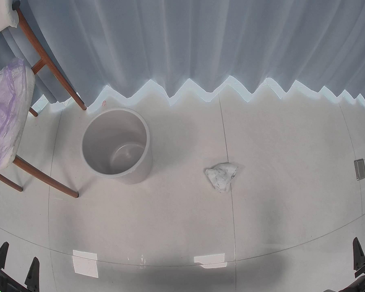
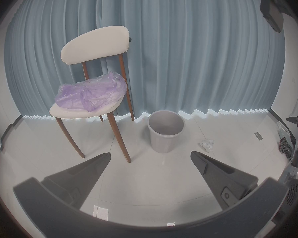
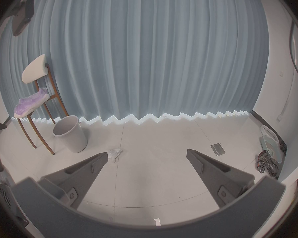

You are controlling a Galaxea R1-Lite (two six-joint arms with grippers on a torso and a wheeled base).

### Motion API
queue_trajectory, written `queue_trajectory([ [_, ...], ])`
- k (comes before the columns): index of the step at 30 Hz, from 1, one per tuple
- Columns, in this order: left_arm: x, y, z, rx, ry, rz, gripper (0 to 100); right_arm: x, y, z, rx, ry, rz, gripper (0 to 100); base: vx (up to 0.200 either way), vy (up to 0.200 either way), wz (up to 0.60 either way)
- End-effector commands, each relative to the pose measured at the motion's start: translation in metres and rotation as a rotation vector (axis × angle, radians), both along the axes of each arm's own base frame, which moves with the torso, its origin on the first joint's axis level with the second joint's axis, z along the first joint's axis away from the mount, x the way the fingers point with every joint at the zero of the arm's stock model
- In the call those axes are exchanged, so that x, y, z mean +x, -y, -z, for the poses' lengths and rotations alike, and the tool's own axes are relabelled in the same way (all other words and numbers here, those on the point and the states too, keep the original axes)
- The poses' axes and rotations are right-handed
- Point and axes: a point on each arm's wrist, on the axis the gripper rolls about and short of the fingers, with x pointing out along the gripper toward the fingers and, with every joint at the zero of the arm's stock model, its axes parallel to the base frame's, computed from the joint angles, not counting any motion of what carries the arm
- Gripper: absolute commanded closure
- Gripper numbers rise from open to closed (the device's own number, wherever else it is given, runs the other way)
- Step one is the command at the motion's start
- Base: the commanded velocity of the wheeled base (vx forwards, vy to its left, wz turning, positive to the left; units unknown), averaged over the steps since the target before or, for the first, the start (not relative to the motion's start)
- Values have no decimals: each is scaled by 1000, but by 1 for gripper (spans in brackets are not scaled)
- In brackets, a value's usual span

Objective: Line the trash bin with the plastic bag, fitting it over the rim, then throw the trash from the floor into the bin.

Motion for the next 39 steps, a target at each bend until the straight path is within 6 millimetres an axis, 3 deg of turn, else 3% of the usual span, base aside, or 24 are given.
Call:
queue_trajectory([
  [1,0,0,4,-1,1,0,0,0,0,5,0,0,0,0,0,0,0],
  [39,0,0,3,18,19,6,0,0,0,5,0,0,-1,0,0,0,0],
])
